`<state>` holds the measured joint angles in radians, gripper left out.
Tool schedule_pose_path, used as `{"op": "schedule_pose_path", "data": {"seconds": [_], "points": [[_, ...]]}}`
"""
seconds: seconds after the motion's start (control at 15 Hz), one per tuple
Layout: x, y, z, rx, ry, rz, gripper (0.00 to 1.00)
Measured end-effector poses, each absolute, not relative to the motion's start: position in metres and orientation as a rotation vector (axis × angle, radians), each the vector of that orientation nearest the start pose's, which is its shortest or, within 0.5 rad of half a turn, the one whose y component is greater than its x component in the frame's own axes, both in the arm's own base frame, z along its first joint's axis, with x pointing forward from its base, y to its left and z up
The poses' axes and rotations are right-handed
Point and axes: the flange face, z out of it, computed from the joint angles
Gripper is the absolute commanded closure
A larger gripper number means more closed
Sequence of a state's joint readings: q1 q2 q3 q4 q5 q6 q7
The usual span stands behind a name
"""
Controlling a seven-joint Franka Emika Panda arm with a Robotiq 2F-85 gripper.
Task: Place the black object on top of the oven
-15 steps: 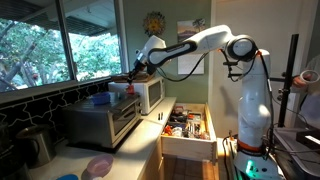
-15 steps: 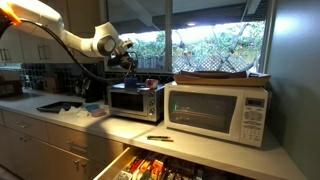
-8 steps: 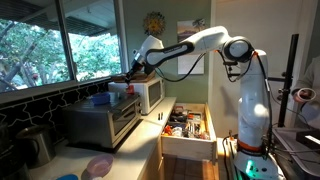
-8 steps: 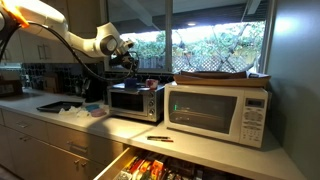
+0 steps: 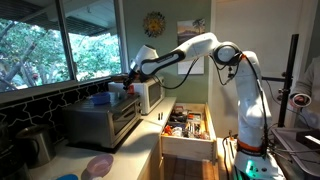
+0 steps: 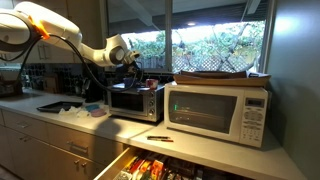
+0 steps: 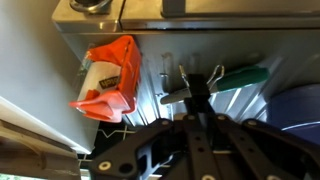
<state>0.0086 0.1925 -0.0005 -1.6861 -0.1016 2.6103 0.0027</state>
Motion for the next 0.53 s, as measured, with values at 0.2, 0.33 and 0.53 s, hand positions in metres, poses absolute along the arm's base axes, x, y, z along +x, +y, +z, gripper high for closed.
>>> {"op": "schedule_pose_path", "data": {"seconds": [0.2,0.33,0.53], "points": [[0.685,0.006,0.560,-3.009,-0.042,-1.151,0.96],[0.693,0.006,0.558,-3.016,-0.004,-1.149,0.66],[0.700,0.008,0.562,-3.016,0.021,-1.141,0.45]]}}
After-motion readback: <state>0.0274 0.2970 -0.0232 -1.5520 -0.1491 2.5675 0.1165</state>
